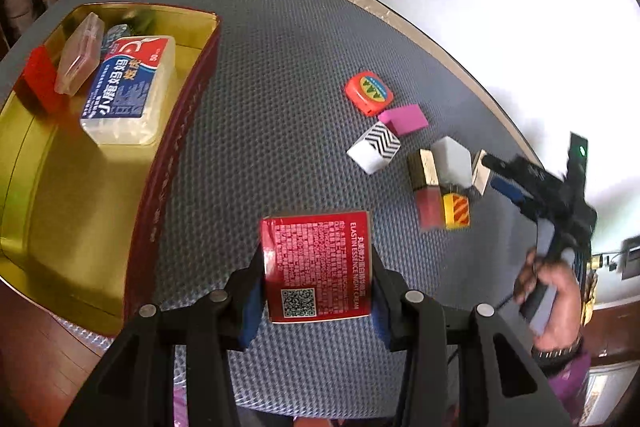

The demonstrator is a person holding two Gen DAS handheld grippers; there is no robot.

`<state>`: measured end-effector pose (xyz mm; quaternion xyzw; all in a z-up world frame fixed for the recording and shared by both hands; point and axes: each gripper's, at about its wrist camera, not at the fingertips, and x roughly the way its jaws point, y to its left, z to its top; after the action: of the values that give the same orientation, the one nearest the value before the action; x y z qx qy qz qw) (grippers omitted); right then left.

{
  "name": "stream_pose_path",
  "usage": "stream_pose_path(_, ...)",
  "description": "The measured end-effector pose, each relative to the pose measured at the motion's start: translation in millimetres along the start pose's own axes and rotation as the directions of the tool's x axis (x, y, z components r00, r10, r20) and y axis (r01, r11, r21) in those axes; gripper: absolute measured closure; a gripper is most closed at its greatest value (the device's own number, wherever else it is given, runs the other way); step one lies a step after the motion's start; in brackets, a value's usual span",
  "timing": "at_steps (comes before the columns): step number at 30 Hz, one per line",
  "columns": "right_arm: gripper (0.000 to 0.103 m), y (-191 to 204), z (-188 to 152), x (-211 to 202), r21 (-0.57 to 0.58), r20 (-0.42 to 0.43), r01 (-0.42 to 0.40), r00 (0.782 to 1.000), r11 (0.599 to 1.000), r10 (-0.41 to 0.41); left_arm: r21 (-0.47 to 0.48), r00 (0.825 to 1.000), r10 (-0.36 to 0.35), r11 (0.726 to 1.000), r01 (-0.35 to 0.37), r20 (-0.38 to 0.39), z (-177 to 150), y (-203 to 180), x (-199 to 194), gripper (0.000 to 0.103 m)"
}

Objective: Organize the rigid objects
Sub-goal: 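Grasp the tan metal case with the right tool while the left tool holds the red box, then carry the red box into the tin with the left tool and release while the right tool carries the case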

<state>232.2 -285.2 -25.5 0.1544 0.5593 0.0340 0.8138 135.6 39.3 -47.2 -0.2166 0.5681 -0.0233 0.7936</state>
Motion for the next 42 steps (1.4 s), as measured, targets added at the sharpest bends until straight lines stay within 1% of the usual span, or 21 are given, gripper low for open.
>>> stream_pose_path(6,0.051,20.6,5.4,17.1,-0.018,-0.033,0.053,0.998,0.998,-0.054,0.027,1.0,-0.013,1.0,0.014,-0.008,-2.6,6.1,-1.8,0.058)
stream_pose_path(9,0.052,32.2,8.4,25.2,-0.051,-0.035,0.112,0.993,0.992,-0.114,0.035,1.0,-0.025,0.999,0.025,-0.013,-4.8,9.0,-4.0,0.058)
stream_pose_path(11,0.068,41.2,7.5,28.9,-0.096,-0.027,0.151,0.988,0.984,-0.155,0.043,1.0,-0.026,0.999,0.026,-0.01,-6.9,10.2,-6.6,0.058)
stream_pose_path(13,0.073,44.0,4.3,28.4,-0.13,-0.019,0.154,0.987,0.98,-0.158,0.047,0.999,-0.033,0.998,0.034,-0.005,-8.7,10.5,-9.8,0.058)
stream_pose_path(15,0.075,41.1,0.4,25.2,-0.149,-0.025,0.123,0.991,0.981,-0.128,0.051,0.999,-0.04,0.998,0.039,0.002,-11.0,12.8,-17.1,0.058)
stream_pose_path(16,0.075,32.4,-3.8,20.4,-0.149,-0.026,0.109,0.993,0.983,-0.114,0.052,0.999,-0.043,0.998,0.043,0.007,-11.9,13.8,-20.8,0.058)
stream_pose_path(18,0.075,20.5,-12.7,10.9,-0.139,-0.026,0.058,0.998,0.989,-0.062,0.052,0.999,-0.05,0.997,0.049,0.021,-13.7,15.9,-30.4,0.058)
stream_pose_path(21,0.075,0.8,-26.3,-2.1,-0.105,-0.025,0.018,0.999,0.994,-0.02,0.045,0.997,-0.05,0.998,0.047,0.051,-15.0,24.2,-51.2,0.058)
stream_pose_path(23,0.075,-16.2,-39.5,-13.6,-0.054,-0.024,-0.032,0.999,0.998,0.03,0.041,0.996,-0.043,0.998,0.04,0.077,-13.7,32.2,-67.2,0.058)
stream_pose_path(26,0.075,-35.1,-60.8,-30.1,0.0,-0.02,-0.082,0.996,0.997,0.082,0.025,0.99,0.014,1.0,-0.018,0.137,-8.7,53.1,-96.2,0.058)
stream_pose_path(27,0.075,-42.8,-69.9,-36.0,0.023,-0.019,-0.104,0.994,0.994,0.104,0.012,0.986,0.046,0.999,-0.049,0.158,-5.7,63.6,-105.4,0.058)
stream_pose_path(29,0.075,-56.3,-75.6,-42.9,0.043,-0.015,-0.122,0.992,0.992,0.123,-0.019,0.979,0.097,0.995,-0.096,0.177,-0.4,80.1,-113.7,0.058)
stream_pose_path(30,0.075,-62.0,-81.0,-47.5,0.054,-0.012,-0.134,0.991,0.99,0.134,-0.04,0.975,0.128,0.992,-0.123,0.179,3.4,91.4,-115.5,0.058)
stream_pose_path(34,0.075,-77.4,-97.4,-59.9,0.094,0.001,-0.176,0.984,0.98,0.176,-0.078,0.969,0.197,0.979,-0.188,0.146,14.7,123.4,-108.1,0.058)
stream_pose_path(36,0.075,-82.3,-100.9,-61.5,0.11,0.003,-0.193,0.981,0.975,0.194,-0.083,0.971,0.208,0.976,-0.199,0.118,18.5,136.4,-97.7,0.058)
stream_pose_path(42,0.075,-82.9,-102.8,-70.1,0.125,0.018,-0.208,0.978,0.97,0.207,-0.106,0.962,0.259,0.962,-0.25,0.083,34.7,154.5,-63.7,0.058)
